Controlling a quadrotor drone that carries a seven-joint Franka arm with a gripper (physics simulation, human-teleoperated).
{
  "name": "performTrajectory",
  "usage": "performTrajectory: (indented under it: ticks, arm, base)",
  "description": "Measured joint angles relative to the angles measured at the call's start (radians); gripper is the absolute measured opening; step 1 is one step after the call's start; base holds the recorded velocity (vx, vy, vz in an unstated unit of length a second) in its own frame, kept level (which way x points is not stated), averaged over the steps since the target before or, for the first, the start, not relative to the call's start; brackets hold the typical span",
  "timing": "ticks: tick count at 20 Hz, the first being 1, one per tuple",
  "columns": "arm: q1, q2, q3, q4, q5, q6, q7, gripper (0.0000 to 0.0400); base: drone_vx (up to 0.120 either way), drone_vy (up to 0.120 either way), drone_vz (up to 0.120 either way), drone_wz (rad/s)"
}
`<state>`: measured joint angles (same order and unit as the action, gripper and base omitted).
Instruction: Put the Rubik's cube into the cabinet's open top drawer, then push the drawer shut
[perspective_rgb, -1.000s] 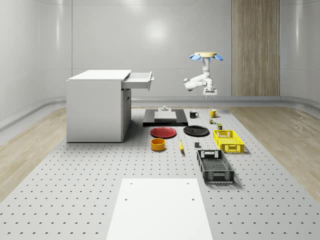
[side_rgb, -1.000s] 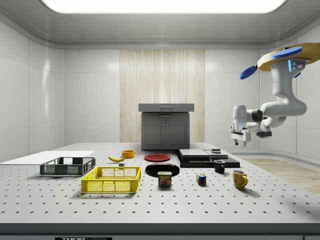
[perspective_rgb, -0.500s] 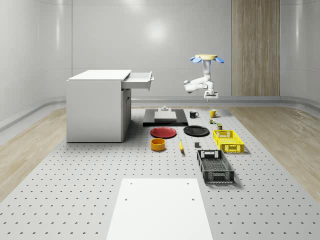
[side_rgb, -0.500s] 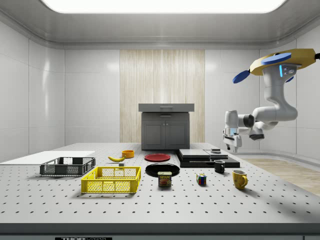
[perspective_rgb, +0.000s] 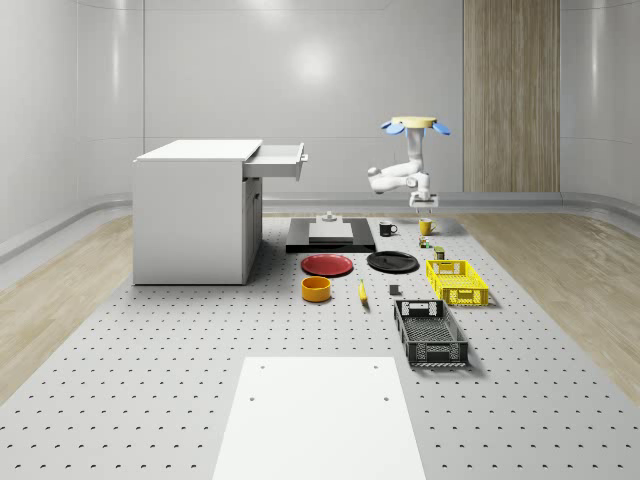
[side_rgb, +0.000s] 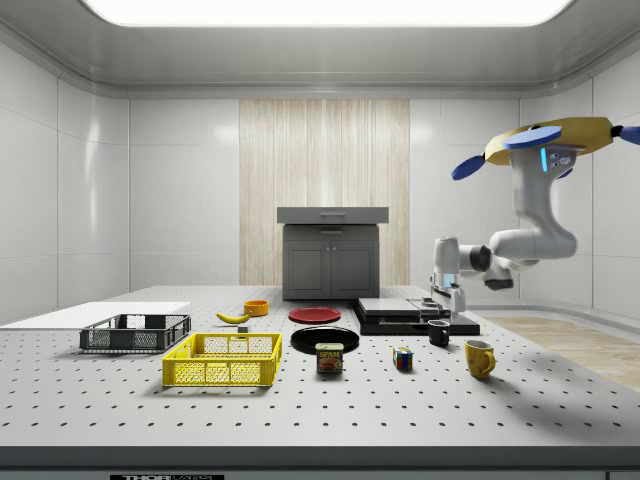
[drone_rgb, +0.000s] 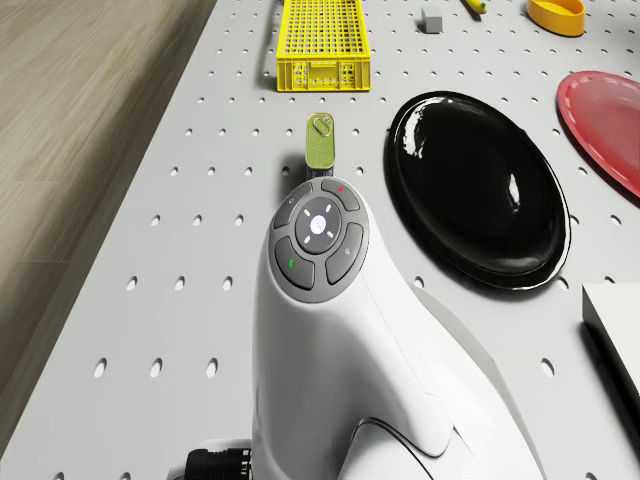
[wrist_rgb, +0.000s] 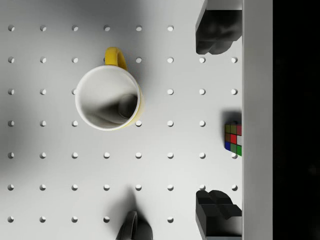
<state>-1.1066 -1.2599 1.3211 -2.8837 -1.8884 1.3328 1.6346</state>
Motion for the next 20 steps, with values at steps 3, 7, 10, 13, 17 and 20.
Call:
performTrajectory:
  ticks: [3,7,10,13,17,20]
  arm:
    - [-0.004,-0.012,0.003,0.001,0.006,0.011,0.003,0.0400]
    - [-0.008,-0.028,0.007,0.002,0.014,0.026,0.007,0.0400]
    - [-0.011,-0.040,0.010,0.002,0.019,0.037,0.010,0.0400]
    - [-0.014,-0.051,0.012,0.003,0.024,0.047,0.013,0.0400]
    - [-0.018,-0.065,0.015,0.004,0.031,0.061,0.017,0.0400]
    - [-0.021,-0.076,0.018,0.005,0.036,0.070,0.019,0.0400]
  base:
    - [0.120,0.000,-0.120,0.000]
    - [0.120,0.000,-0.120,0.000]
    - [0.120,-0.067,-0.120,0.000]
    - [0.120,-0.120,-0.107,0.000]
    - [0.040,0.000,0.000,0.000]
    - [0.093,-0.067,0.000,0.000]
